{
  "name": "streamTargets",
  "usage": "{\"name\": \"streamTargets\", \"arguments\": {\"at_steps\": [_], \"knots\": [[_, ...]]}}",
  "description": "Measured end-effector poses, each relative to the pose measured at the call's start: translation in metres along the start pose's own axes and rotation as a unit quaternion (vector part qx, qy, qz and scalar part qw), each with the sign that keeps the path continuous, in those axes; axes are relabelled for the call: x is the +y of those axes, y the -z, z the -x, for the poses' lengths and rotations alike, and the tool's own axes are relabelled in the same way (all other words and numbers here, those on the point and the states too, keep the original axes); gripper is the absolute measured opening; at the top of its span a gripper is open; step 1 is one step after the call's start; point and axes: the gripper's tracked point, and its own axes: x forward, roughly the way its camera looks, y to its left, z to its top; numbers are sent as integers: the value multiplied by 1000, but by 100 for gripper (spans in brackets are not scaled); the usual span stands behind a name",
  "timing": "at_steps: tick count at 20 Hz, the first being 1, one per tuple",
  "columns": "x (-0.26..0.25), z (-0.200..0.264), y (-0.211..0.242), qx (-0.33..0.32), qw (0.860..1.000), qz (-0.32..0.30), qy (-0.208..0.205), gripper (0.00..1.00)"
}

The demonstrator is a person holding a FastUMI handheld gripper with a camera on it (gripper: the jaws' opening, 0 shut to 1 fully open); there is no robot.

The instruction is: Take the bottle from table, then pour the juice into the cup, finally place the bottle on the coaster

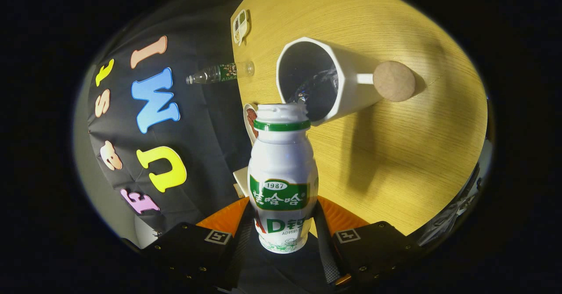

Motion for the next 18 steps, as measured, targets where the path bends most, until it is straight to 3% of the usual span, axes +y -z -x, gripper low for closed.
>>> {"name": "streamTargets", "arguments": {"at_steps": [18], "knots": [[8,3,0,40,997,-60,11,71]]}}
